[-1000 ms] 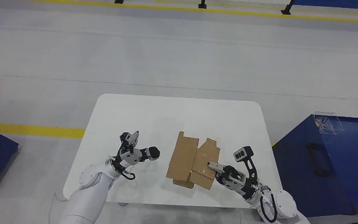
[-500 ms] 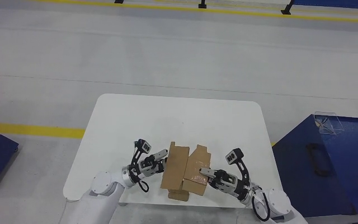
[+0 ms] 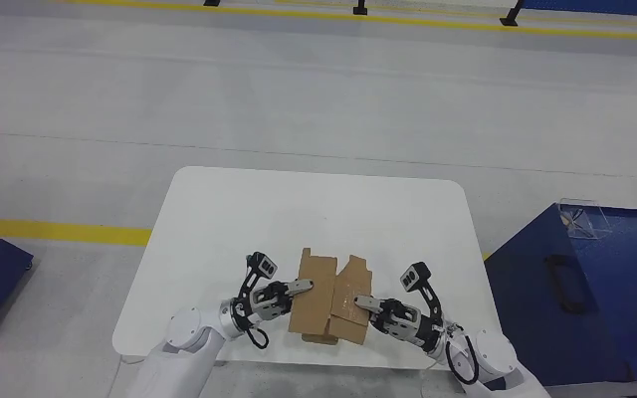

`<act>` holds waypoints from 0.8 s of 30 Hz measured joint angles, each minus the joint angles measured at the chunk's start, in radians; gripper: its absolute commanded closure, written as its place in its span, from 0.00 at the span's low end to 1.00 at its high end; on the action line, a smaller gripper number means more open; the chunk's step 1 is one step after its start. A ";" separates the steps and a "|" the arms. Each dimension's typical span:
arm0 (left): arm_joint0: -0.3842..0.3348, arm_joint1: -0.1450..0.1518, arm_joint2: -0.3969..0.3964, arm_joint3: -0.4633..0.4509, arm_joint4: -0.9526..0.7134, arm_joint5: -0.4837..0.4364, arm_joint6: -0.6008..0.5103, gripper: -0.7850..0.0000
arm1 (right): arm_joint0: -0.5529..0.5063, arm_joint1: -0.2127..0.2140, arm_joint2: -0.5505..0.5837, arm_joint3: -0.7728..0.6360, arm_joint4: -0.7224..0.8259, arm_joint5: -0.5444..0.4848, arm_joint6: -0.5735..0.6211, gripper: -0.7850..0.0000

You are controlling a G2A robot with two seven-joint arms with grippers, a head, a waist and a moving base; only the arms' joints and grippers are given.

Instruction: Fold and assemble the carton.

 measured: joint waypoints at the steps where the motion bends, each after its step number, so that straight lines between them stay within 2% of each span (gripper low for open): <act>1: 0.002 0.001 0.000 -0.004 -0.003 0.010 -0.005 1.00 | 0.000 0.000 0.000 0.000 0.000 0.003 -0.003 0.00; 11: 0.004 0.001 -0.003 -0.011 -0.008 0.020 -0.006 1.00 | 0.001 -0.001 0.008 -0.011 -0.004 -0.018 -0.020 0.00; 14: 0.017 -0.013 -0.010 -0.041 -0.076 -0.072 0.097 1.00 | -0.013 -0.008 0.059 -0.026 -0.010 -0.188 -0.130 0.00; 16: 0.025 -0.030 0.010 -0.044 -0.149 -0.170 0.194 1.00 | -0.033 -0.014 0.092 -0.033 -0.027 -0.355 -0.216 0.00; 20: 0.008 -0.074 0.082 0.012 -0.319 -0.331 0.293 1.00 | -0.069 -0.029 0.108 -0.034 -0.202 -0.611 -0.377 0.00; 24: -0.031 -0.115 0.152 0.098 -0.442 -0.445 0.265 1.00 | -0.069 -0.050 0.063 -0.020 -0.423 -0.691 -0.530 0.00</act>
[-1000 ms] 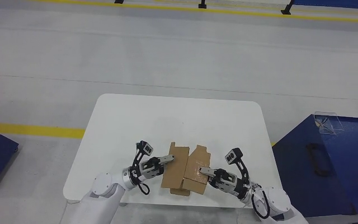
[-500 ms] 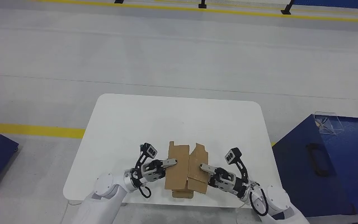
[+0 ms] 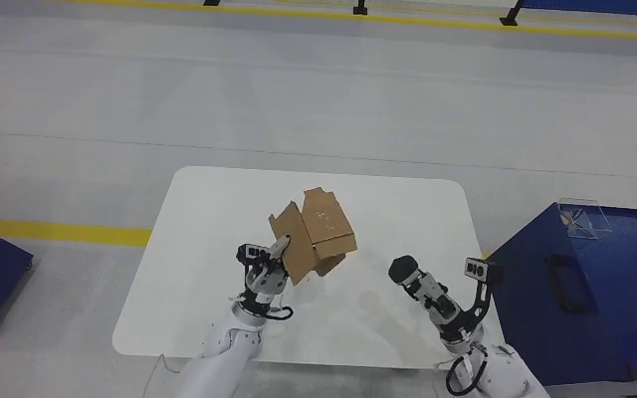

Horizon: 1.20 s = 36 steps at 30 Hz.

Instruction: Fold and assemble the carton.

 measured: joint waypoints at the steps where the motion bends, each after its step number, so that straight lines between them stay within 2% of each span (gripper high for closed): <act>1: -0.009 -0.009 0.018 0.021 -0.018 -0.014 -0.019 1.00 | 0.005 -0.005 -0.016 0.007 -0.045 0.006 -0.030 0.02; 2: -0.017 -0.017 0.035 0.041 -0.033 -0.018 -0.039 1.00 | 0.011 -0.010 -0.031 0.014 -0.085 0.015 -0.058 0.03; 5: -0.041 -0.039 0.077 0.097 -0.071 -0.013 -0.096 1.00 | 0.032 -0.024 -0.081 0.035 -0.180 0.035 -0.127 0.44; 9: -0.066 -0.061 0.102 0.154 -0.085 -0.013 -0.138 1.00 | 0.056 -0.037 -0.130 0.060 -0.244 0.044 -0.155 0.53; 12: -0.075 -0.072 0.106 0.178 -0.091 -0.014 -0.150 1.00 | 0.063 -0.041 -0.148 0.068 -0.270 0.040 -0.160 0.54; 16: -0.080 -0.082 0.105 0.201 -0.093 -0.008 -0.162 1.00 | 0.059 -0.045 -0.158 0.066 -0.286 0.027 -0.163 0.60; 18: -0.081 -0.086 0.101 0.210 -0.093 -0.005 -0.167 1.00 | 0.056 -0.046 -0.159 0.064 -0.292 0.023 -0.167 0.69; 21: -0.079 -0.091 0.092 0.217 -0.098 -0.001 -0.174 1.00 | 0.052 -0.047 -0.159 0.061 -0.296 0.023 -0.169 0.71; 23: -0.077 -0.094 0.086 0.219 -0.099 0.002 -0.178 1.00 | 0.051 -0.048 -0.159 0.061 -0.298 0.024 -0.170 0.78; 25: -0.075 -0.097 0.080 0.221 -0.098 0.007 -0.182 1.00 | 0.050 -0.049 -0.161 0.061 -0.304 0.026 -0.172 0.78; 27: -0.073 -0.099 0.074 0.223 -0.095 0.010 -0.186 1.00 | 0.049 -0.051 -0.161 0.060 -0.310 0.028 -0.176 0.98; 28: -0.072 -0.100 0.071 0.224 -0.093 0.010 -0.187 1.00 | 0.048 -0.051 -0.161 0.060 -0.311 0.030 -0.177 1.00; 32: -0.068 -0.103 0.054 0.224 -0.091 0.007 -0.195 1.00 | 0.045 -0.052 -0.158 0.059 -0.313 0.042 -0.181 1.00; 34: -0.064 -0.105 0.045 0.224 -0.087 0.002 -0.199 0.84 | 0.043 -0.053 -0.155 0.055 -0.314 0.052 -0.180 1.00; 36: -0.061 -0.106 0.037 0.225 -0.084 0.002 -0.201 0.78 | 0.040 -0.053 -0.152 0.050 -0.314 0.062 -0.178 1.00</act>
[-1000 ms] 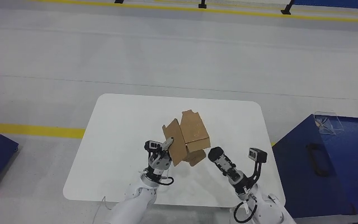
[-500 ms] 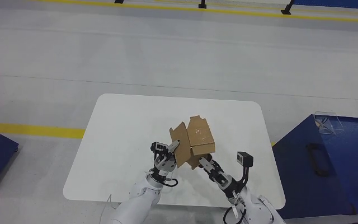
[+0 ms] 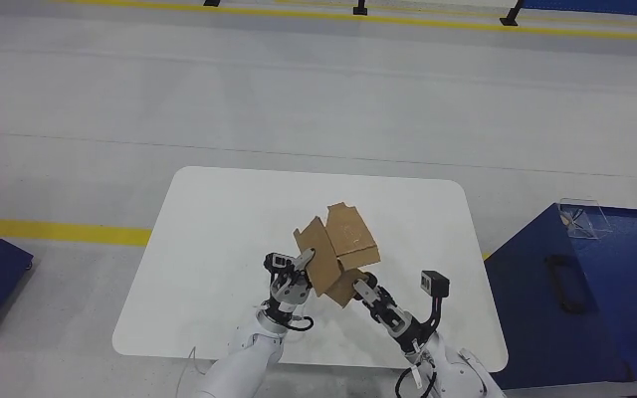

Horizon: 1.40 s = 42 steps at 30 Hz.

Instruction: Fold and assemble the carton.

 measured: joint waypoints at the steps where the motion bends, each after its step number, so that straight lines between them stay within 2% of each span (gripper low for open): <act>1: 0.001 -0.001 -0.004 0.000 0.001 -0.001 -0.001 0.74 | -0.001 0.000 0.001 -0.003 0.001 0.004 0.002 1.00; 5: 0.004 -0.004 -0.020 0.004 0.004 -0.003 -0.001 0.80 | -0.009 0.000 0.007 -0.014 0.005 0.013 0.012 1.00; 8: 0.006 -0.006 -0.028 0.004 0.011 -0.003 -0.003 0.78 | -0.012 0.001 0.010 -0.019 0.007 0.019 0.020 1.00; 9: 0.007 -0.007 -0.032 0.004 0.013 -0.003 -0.003 0.75 | -0.012 0.001 0.011 -0.021 0.007 0.021 0.023 1.00; 10: 0.007 -0.008 -0.034 0.003 0.015 -0.003 -0.004 0.59 | -0.013 0.000 0.012 -0.022 0.007 0.023 0.025 1.00; 11: 0.008 -0.009 -0.037 0.003 0.016 -0.002 -0.004 0.18 | -0.013 0.000 0.012 -0.023 0.008 0.024 0.027 1.00; 12: 0.008 -0.010 -0.041 0.002 0.016 -0.002 -0.004 0.00 | -0.013 0.000 0.014 -0.025 0.009 0.027 0.029 1.00; 17: 0.006 -0.008 -0.085 0.004 0.007 -0.022 -0.001 0.00 | -0.015 0.002 0.028 -0.039 0.020 0.055 0.046 1.00; 23: -0.009 0.025 -0.254 0.043 -0.003 -0.060 0.018 0.00 | -0.043 0.018 0.106 -0.106 -0.060 0.147 0.121 1.00; 28: -0.026 0.054 -0.371 0.093 0.012 -0.016 -0.026 0.00 | -0.084 0.037 0.187 -0.206 -0.213 0.231 0.227 1.00; 31: -0.034 0.057 -0.390 0.096 0.004 0.040 -0.083 0.00 | -0.100 0.046 0.215 -0.256 -0.260 0.279 0.308 1.00; 36: -0.013 0.051 -0.380 0.029 0.042 0.099 -0.141 0.00 | -0.099 0.059 0.232 -0.315 -0.323 0.368 0.476 1.00; 42: 0.001 0.047 -0.359 -0.017 0.152 0.108 -0.150 0.00 | -0.093 0.060 0.229 -0.327 -0.327 0.397 0.499 1.00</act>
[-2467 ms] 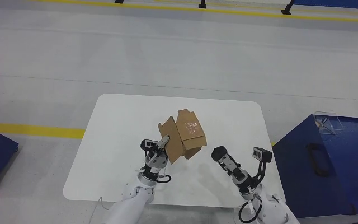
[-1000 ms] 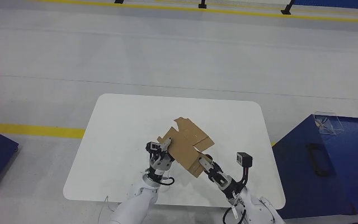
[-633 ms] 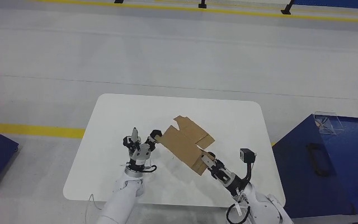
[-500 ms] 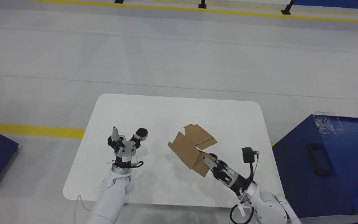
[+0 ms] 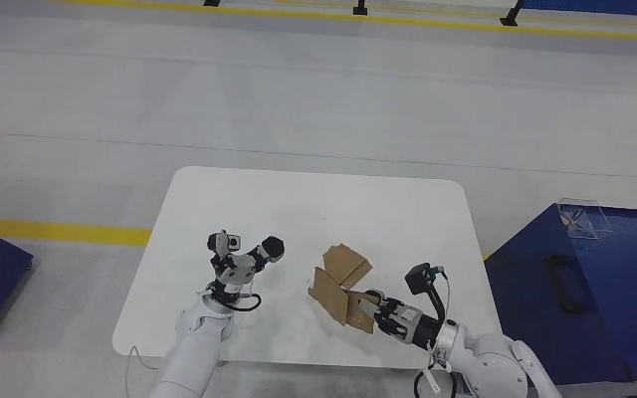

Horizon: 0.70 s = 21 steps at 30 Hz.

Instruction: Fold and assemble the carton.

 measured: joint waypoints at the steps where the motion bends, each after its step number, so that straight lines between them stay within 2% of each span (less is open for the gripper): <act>1: 0.000 0.000 0.000 0.000 -0.001 0.000 0.000 0.00 | 0.000 0.000 0.000 0.000 0.000 0.000 0.000 1.00; 11: 0.000 0.000 0.000 0.001 -0.005 0.000 0.000 0.00 | 0.002 0.000 -0.001 -0.001 -0.008 0.003 -0.001 1.00; 16: 0.001 0.003 -0.007 -0.007 0.008 -0.008 0.009 0.00 | 0.053 0.002 -0.065 -0.045 -0.162 0.117 0.100 1.00; 21: 0.013 0.038 -0.090 -0.090 0.181 -0.009 0.009 0.00 | 0.115 0.008 -0.159 -0.126 -0.445 0.205 0.283 1.00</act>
